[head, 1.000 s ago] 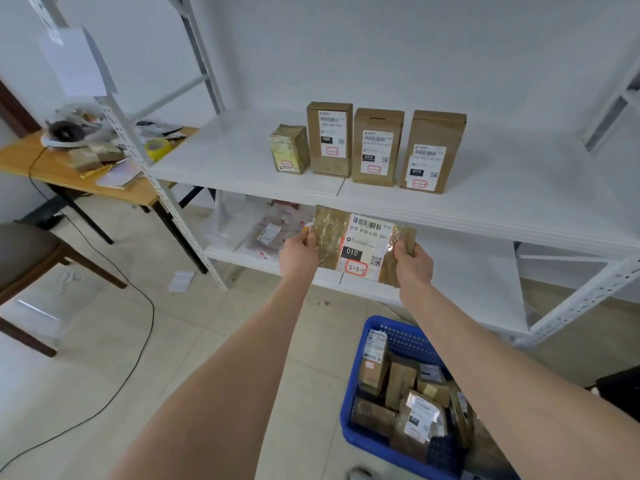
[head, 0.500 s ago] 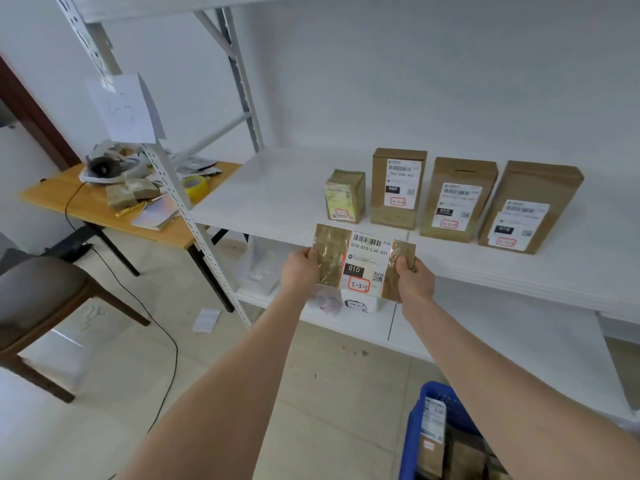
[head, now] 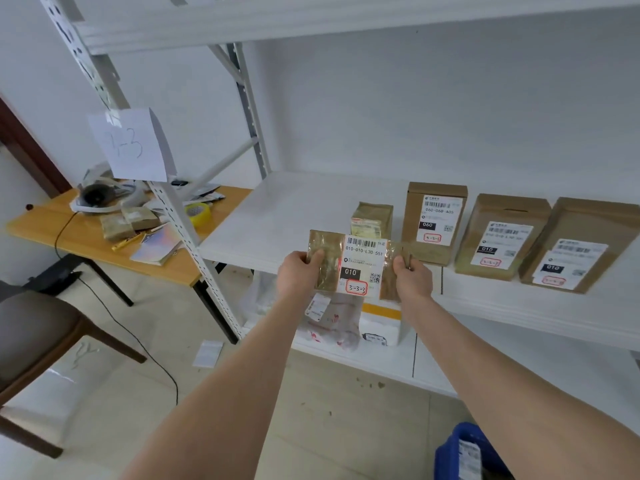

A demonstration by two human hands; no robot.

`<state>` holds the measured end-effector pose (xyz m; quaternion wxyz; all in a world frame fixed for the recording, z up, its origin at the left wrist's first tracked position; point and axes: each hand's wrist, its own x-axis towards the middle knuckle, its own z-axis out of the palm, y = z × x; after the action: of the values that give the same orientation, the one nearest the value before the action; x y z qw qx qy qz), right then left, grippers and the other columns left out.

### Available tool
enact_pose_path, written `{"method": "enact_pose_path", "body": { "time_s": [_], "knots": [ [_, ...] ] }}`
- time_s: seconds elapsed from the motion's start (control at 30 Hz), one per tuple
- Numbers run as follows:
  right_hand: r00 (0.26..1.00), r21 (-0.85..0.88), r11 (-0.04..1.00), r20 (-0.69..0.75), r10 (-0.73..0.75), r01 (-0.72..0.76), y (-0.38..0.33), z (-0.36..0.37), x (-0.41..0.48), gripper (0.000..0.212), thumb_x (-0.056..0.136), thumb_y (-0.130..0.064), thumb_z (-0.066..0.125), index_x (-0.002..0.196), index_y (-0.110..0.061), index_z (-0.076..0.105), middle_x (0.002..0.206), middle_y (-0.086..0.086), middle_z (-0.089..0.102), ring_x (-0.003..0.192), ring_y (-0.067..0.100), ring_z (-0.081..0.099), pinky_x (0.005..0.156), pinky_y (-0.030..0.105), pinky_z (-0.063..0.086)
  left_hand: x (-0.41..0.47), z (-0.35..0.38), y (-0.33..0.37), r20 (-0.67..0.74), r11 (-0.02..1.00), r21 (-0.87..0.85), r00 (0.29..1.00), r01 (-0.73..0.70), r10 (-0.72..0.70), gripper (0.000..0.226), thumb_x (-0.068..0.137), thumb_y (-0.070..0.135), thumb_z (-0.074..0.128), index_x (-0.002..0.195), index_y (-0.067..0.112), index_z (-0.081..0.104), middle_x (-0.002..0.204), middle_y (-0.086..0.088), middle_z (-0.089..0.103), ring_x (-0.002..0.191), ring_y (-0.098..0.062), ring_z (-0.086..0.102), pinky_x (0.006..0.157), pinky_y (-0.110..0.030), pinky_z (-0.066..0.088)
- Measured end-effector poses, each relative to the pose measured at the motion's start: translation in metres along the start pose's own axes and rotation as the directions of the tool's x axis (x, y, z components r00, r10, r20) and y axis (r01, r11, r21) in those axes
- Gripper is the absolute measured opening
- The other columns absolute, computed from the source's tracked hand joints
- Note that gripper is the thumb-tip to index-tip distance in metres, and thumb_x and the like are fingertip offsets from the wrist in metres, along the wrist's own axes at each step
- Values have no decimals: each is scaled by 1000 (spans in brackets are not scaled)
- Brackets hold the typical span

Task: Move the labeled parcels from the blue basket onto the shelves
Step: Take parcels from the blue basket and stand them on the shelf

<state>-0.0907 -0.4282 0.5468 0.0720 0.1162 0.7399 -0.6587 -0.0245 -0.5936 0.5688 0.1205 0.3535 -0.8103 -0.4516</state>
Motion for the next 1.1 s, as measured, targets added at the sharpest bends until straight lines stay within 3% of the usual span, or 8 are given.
{"method": "enact_pose_path", "body": {
  "time_s": [0.07,0.17,0.33,0.5,0.63,0.77,1.0,1.1],
  "knots": [
    [1000,-12,1000,-18,-12,12,-7,16,3,33,99,-27,47,127,-15,59,122,5,62,112,25,57,88,28,42,19,-8,1,17,1000,12,1000,-17,17,33,90,47,53,92,15,58,80,2,63,81,-23,59,69,-30,46],
    [998,5,999,-42,-38,38,-15,43,8,28,98,-25,48,121,-15,62,117,5,64,109,25,58,94,35,45,45,-21,1,31,999,15,998,-47,46,50,91,49,50,126,14,53,111,-3,66,102,-24,61,91,-40,50],
    [991,46,998,-126,-34,40,-25,97,10,28,99,-25,48,122,-16,62,115,6,63,99,21,55,94,35,45,98,-54,-6,85,988,73,988,-133,126,47,92,48,50,124,14,56,112,-4,65,103,-25,59,85,-31,45],
    [982,117,991,-183,-38,60,-33,147,1,31,98,-20,49,126,-17,61,108,0,62,103,18,56,93,27,42,142,-85,-15,121,982,79,979,-172,162,45,92,47,49,123,15,57,107,-2,65,92,-21,57,77,-28,41],
    [977,128,989,-210,-46,74,-40,175,-3,30,98,-19,49,124,-15,62,113,3,66,104,20,59,97,33,46,166,-103,-18,137,982,85,978,-171,158,44,92,48,47,121,16,57,105,-2,65,85,-19,54,74,-28,39],
    [972,112,990,-224,-64,91,-48,192,-4,23,99,-20,48,116,-18,64,100,1,63,91,17,56,84,30,47,179,-114,-19,145,983,71,977,-167,156,46,93,49,47,122,15,57,109,-4,66,95,-23,60,79,-31,46],
    [975,107,989,-208,-77,101,-58,205,4,15,98,-21,49,99,-28,62,99,3,66,92,22,62,89,41,53,186,-127,-15,141,988,49,980,-150,141,47,92,50,46,120,14,57,107,-4,66,98,-25,61,84,-35,48],
    [976,120,986,-196,-90,115,-62,208,4,15,98,-19,48,100,-26,62,95,2,64,87,19,60,84,37,53,187,-131,-13,129,990,38,983,-139,133,47,93,50,44,121,14,55,107,-5,65,98,-25,61,87,-37,49]
  ]
}}
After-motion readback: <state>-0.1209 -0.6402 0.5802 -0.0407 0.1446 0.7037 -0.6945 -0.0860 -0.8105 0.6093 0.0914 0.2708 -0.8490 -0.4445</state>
